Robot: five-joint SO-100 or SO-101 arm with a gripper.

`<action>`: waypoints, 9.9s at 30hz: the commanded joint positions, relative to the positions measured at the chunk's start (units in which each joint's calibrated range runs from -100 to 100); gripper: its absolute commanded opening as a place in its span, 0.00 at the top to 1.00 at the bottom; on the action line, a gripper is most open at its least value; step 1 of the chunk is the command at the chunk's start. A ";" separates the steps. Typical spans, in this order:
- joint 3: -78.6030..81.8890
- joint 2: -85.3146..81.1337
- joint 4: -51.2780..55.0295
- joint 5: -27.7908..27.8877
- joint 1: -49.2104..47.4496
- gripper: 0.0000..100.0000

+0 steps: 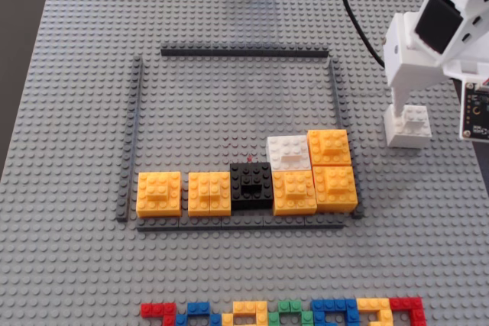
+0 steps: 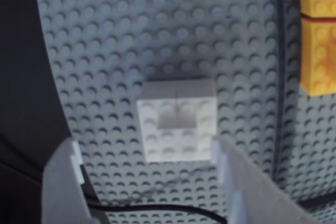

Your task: Grab the cube and place it into the grid

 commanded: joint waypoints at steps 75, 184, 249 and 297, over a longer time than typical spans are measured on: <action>-5.38 -3.31 0.41 -0.20 -1.45 0.70; 26.34 -50.25 0.27 15.43 17.85 0.98; 40.38 -29.88 -15.07 21.49 27.21 0.98; 36.58 -25.49 -16.73 21.10 27.13 0.83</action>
